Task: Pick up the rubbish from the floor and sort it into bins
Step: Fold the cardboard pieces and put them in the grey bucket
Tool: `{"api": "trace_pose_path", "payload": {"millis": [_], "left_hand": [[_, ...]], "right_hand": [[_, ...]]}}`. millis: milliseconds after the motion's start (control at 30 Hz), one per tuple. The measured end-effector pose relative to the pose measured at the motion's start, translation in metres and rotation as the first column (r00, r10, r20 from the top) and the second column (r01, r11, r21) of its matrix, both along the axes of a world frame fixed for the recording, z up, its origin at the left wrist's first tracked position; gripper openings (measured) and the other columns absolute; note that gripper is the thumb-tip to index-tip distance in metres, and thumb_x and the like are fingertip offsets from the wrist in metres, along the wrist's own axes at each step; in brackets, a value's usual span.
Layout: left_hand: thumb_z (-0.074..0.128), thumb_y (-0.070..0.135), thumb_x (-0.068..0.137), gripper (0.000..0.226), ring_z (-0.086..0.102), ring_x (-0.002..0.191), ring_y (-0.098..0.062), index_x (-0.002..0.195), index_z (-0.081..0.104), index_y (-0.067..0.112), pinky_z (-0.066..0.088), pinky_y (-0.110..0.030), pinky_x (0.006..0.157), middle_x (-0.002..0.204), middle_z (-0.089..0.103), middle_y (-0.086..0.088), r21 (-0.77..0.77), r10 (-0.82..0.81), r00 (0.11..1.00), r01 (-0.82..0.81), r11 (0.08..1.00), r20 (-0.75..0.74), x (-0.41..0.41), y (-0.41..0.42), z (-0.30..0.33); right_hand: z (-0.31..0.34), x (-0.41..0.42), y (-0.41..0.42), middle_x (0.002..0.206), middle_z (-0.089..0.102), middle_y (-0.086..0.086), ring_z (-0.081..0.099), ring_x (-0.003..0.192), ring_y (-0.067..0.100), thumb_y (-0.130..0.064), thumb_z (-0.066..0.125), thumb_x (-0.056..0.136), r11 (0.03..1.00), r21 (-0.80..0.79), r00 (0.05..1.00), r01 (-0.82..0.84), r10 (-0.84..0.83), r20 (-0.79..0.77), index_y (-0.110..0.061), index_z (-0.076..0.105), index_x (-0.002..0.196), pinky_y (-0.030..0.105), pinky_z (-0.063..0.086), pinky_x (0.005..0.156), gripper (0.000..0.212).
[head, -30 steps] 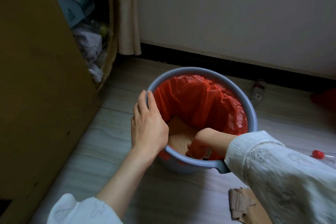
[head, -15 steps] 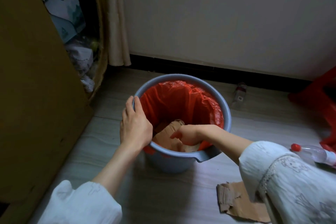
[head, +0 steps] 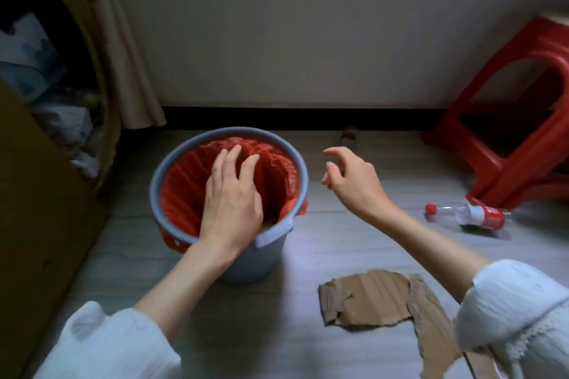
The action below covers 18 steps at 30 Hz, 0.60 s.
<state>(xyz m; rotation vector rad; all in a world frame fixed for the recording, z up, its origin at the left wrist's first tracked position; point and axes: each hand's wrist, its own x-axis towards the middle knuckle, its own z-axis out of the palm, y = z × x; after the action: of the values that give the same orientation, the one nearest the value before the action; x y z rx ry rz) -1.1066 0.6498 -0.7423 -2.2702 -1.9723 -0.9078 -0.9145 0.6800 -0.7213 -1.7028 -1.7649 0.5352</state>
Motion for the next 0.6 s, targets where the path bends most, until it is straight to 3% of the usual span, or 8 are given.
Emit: {"api": "trace_pose_path", "payload": {"millis": [133, 267, 333, 367, 467, 600], "left_hand": [[0.046, 0.001, 0.076, 0.048, 0.045, 0.124, -0.036, 0.124, 0.05, 0.002, 0.042, -0.042, 0.1, 0.133, 0.045, -0.022, 0.069, -0.349, 0.936, 0.352, 0.934, -0.046, 0.076, -0.022, -0.021], [0.068, -0.007, 0.058, 0.065, 0.054, 0.116, -0.038, 0.12, 0.051, 0.005, 0.054, -0.04, 0.082, 0.13, 0.051, -0.023, -0.172, -0.582, 0.8, 0.559, 0.811, -0.146, 0.124, -0.051, -0.084], [0.07, -0.004, 0.055, 0.071, 0.053, 0.118, -0.04, 0.122, 0.049, 0.007, 0.054, -0.04, 0.081, 0.132, 0.049, -0.024, -0.335, -0.633, 0.751, 0.556, 0.76, -0.19, 0.139, -0.058, -0.119], [0.067, -0.003, 0.06, 0.072, 0.047, 0.124, -0.041, 0.128, 0.045, 0.008, 0.051, -0.042, 0.088, 0.139, 0.042, -0.024, -0.424, -0.646, 0.74, 0.532, 0.733, -0.189, 0.14, -0.06, -0.13], [0.05, 0.004, 0.083, 0.071, 0.011, 0.143, -0.034, 0.146, 0.018, 0.016, 0.027, -0.039, 0.111, 0.156, 0.004, -0.016, -0.638, -0.652, 0.726, 0.399, 0.659, -0.22, 0.15, -0.061, -0.162], [0.041, -0.001, 0.087, 0.08, -0.005, 0.144, -0.034, 0.148, -0.002, 0.027, 0.021, -0.041, 0.114, 0.155, -0.019, -0.012, -0.781, -0.72, 0.63, 0.278, 0.559, -0.291, 0.156, -0.054, -0.185]], "right_hand": [[-0.044, 0.082, -0.035, 0.084, 0.066, -0.001, 0.063, 0.095, 0.026, -0.017, 0.043, 0.093, 0.975, -0.162, 0.988, 0.155, -0.155, 0.008, -0.016, 0.054, 0.121, 0.041, 0.048, 0.09, 0.03], [-0.109, 0.147, -0.081, 0.112, 0.064, 0.009, 0.057, 0.11, 0.028, -0.019, 0.048, 0.093, 0.884, -0.416, 0.977, 0.213, -0.18, 0.118, -0.011, 0.051, 0.128, 0.034, 0.042, 0.094, 0.036], [-0.141, 0.173, -0.101, 0.124, 0.06, 0.011, 0.053, 0.118, 0.029, -0.023, 0.049, 0.093, 0.809, -0.533, 0.967, 0.249, -0.184, 0.174, -0.009, 0.047, 0.132, 0.033, 0.04, 0.096, 0.041], [-0.154, 0.181, -0.106, 0.129, 0.056, 0.013, 0.051, 0.121, 0.03, -0.024, 0.048, 0.093, 0.78, -0.567, 0.963, 0.263, -0.173, 0.208, -0.008, 0.045, 0.133, 0.033, 0.039, 0.098, 0.043], [-0.186, 0.204, -0.121, 0.135, 0.05, 0.02, 0.046, 0.126, 0.034, -0.029, 0.049, 0.093, 0.707, -0.644, 0.946, 0.294, -0.118, 0.303, -0.01, 0.036, 0.141, 0.034, 0.034, 0.102, 0.053], [-0.221, 0.22, -0.129, 0.138, 0.044, 0.021, 0.041, 0.128, 0.036, -0.042, 0.05, 0.091, 0.653, -0.695, 0.95, 0.301, -0.141, 0.279, -0.011, 0.025, 0.145, 0.036, 0.032, 0.107, 0.067]]}}
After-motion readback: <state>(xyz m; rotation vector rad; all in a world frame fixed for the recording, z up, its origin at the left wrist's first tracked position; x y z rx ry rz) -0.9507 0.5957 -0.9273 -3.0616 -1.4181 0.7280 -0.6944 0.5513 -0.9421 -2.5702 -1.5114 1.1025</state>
